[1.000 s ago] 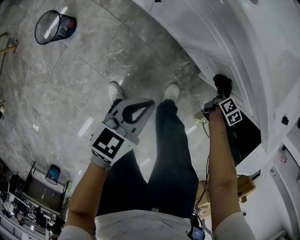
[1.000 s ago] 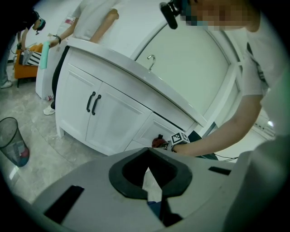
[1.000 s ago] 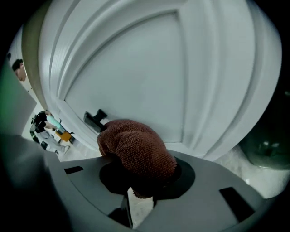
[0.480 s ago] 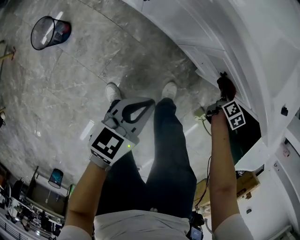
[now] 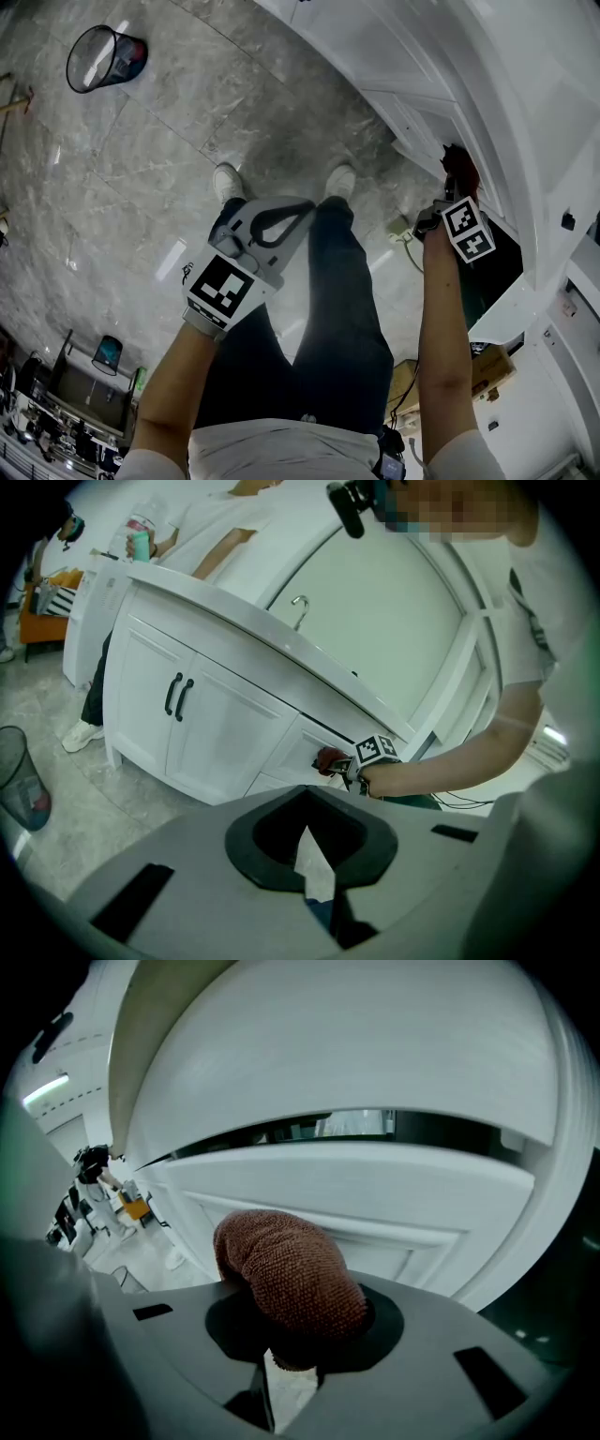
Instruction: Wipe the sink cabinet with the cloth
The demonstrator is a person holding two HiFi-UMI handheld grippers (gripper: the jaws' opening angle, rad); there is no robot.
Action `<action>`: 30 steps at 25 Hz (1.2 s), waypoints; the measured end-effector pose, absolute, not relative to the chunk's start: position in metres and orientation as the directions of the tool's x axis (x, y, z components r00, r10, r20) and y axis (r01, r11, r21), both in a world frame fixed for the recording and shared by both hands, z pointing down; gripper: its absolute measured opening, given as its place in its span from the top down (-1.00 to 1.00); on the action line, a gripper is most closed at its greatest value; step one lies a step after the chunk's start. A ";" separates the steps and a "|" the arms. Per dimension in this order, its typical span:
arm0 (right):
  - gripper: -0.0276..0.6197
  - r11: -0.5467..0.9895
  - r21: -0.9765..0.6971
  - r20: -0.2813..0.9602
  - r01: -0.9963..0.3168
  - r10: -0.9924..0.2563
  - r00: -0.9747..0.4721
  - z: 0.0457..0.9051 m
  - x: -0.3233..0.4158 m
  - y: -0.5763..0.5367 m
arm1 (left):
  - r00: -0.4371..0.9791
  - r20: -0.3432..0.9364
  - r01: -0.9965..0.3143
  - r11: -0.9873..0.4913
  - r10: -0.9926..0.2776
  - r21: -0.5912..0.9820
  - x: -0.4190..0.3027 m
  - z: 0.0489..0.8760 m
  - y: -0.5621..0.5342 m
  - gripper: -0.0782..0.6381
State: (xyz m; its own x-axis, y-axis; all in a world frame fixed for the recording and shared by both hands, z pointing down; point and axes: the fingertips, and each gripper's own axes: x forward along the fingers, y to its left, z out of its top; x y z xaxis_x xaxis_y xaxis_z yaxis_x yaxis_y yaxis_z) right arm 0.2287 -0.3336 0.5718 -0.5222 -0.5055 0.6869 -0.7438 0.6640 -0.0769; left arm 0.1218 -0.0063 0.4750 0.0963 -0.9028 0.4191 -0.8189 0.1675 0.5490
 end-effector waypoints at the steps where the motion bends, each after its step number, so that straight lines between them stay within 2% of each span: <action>1: 0.59 0.676 -0.064 0.687 -0.734 -0.504 -0.524 0.570 0.226 -0.332 | 0.093 0.418 -0.818 0.170 -0.904 0.549 0.120 0.474 -0.005 0.75; 8: 0.59 0.833 -0.042 0.671 -0.552 -0.386 -0.633 0.556 0.164 -0.302 | 0.071 0.414 -0.820 0.183 -0.908 0.543 0.111 0.471 0.005 0.75; 19: 0.59 0.894 -0.124 0.638 -0.430 -0.260 -0.725 0.543 0.091 -0.262 | 0.022 0.404 -0.815 0.218 -0.915 0.537 0.095 0.464 0.019 0.75; 30: 0.59 0.987 -0.111 0.573 -0.120 -0.035 -0.819 0.453 0.048 -0.166 | -0.101 0.394 -0.832 0.295 -0.914 0.470 0.062 0.417 0.035 0.75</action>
State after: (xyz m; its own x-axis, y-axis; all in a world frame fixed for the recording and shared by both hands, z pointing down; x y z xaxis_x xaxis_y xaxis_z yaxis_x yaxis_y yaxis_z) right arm 0.0476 -0.1658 0.4526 -0.8189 -0.0351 0.5728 -0.1197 0.9866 -0.1106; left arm 0.0616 0.0349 0.4165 -0.1008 -0.9136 0.3940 -0.8319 0.2946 0.4703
